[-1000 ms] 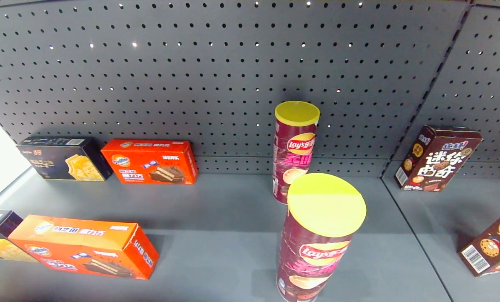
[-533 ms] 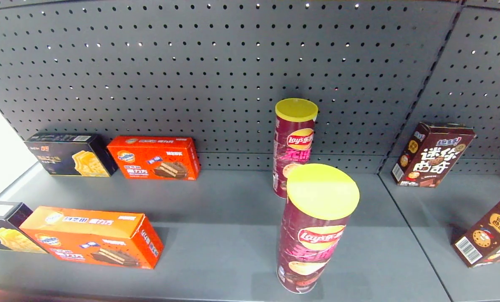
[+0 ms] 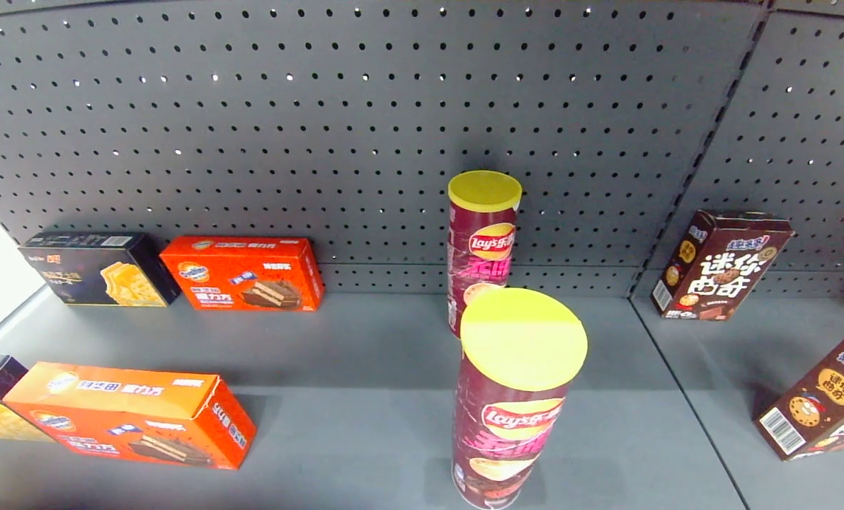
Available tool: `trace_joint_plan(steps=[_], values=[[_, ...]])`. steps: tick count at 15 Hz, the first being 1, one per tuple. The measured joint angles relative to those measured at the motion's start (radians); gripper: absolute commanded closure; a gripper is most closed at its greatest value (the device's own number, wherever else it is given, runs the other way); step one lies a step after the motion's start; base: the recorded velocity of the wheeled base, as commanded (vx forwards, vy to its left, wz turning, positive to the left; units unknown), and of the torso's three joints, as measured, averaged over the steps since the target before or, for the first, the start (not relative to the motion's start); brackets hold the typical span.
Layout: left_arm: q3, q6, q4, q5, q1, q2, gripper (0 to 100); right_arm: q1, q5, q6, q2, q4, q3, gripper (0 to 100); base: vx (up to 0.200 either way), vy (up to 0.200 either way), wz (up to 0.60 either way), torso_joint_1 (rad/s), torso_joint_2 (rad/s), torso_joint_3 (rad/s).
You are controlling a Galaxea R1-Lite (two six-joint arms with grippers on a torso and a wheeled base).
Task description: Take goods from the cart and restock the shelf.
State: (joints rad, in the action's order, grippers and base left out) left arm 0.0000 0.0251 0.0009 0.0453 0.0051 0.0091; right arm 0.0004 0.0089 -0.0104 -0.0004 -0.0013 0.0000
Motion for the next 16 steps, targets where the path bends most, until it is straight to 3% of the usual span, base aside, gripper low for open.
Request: trace_joint_plan(steps=[2, 5, 16], values=[[0.000, 0.001, 0.000, 0.001, 0.001, 0.000, 0, 0.001, 0.000, 0.000, 0.000, 0.002, 0.000, 0, 0.000, 0.000, 0.00, 0.000, 0.00, 0.000], [0.000, -0.002, 0.000, -0.002, 0.000, 0.000, 0, 0.000, 0.000, 0.000, 0.000, 0.001, 0.000, 0, 0.000, -0.200, 0.00, -0.005, 0.00, 0.002], [-0.001, -0.006, 0.001, -0.006, 0.000, 0.000, 0, 0.000, 0.000, 0.000, 0.000, 0.000, 0.000, 0, 0.000, 0.018, 0.00, 0.000, 0.00, 0.000]])
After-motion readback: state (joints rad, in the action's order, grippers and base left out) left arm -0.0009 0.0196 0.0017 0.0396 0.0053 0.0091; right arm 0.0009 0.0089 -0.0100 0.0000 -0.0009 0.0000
